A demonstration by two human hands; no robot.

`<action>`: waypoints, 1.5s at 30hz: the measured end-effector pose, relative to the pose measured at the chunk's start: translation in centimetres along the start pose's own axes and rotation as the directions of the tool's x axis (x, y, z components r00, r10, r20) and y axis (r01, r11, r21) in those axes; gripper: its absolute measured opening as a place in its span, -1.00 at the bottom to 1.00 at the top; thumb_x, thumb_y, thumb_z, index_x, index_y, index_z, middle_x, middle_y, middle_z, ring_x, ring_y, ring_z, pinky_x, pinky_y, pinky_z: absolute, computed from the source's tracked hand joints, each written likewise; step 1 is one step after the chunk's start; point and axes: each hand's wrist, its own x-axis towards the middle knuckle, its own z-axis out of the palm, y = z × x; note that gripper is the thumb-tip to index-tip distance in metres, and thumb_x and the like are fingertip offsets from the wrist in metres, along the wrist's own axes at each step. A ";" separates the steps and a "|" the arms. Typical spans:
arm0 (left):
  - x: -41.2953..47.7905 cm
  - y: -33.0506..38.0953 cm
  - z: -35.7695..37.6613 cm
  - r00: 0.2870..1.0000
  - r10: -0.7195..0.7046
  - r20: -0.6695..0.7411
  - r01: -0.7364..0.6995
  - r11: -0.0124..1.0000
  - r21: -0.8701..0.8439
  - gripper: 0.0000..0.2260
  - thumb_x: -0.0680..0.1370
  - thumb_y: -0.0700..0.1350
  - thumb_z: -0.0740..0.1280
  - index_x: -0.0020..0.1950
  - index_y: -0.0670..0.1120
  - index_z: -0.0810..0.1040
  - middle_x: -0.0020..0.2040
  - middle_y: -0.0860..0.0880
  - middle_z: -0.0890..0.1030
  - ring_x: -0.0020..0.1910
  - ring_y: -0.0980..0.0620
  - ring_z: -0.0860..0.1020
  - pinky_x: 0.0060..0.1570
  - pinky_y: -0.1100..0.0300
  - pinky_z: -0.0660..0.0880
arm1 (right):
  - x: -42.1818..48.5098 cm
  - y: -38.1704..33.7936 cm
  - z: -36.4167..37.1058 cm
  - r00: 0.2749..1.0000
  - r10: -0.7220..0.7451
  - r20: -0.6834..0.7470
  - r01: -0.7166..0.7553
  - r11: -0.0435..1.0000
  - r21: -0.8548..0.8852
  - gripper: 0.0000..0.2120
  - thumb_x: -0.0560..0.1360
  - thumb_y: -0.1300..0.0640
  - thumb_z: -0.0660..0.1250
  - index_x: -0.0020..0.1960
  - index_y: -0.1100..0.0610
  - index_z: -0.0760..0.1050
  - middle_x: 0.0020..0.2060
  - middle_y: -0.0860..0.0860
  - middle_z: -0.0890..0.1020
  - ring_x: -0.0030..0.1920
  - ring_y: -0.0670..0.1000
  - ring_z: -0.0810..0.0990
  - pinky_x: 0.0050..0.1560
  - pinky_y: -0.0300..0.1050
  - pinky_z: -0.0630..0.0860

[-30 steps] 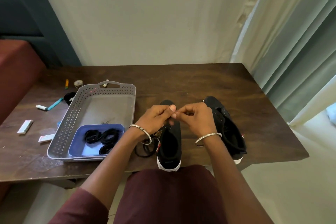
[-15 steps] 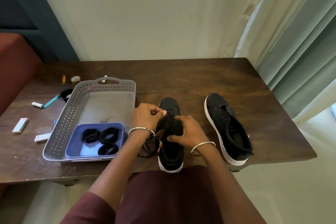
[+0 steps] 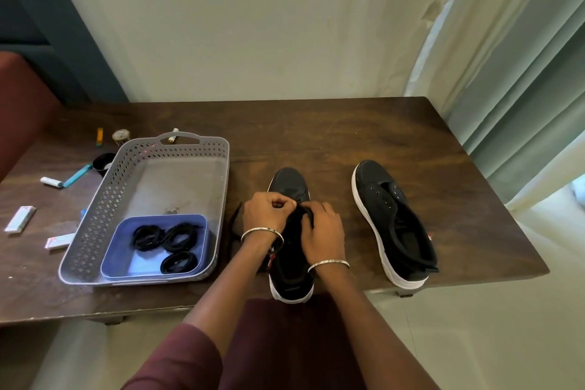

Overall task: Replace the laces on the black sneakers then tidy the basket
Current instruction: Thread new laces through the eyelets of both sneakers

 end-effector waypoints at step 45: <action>0.5 -1.1 1.0 0.970 0.238 0.050 -0.243 0.936 0.256 -0.94 0.51 -0.14 0.44 -0.08 -0.06 0.72 -0.12 -0.01 0.64 -0.14 0.04 0.58 -0.13 0.20 0.48 | 0.4 1.0 1.6 0.971 0.234 -0.039 -0.193 0.874 0.446 -0.81 0.62 0.16 0.23 0.15 0.06 0.58 0.11 0.02 0.54 0.18 0.14 0.50 0.27 0.08 0.42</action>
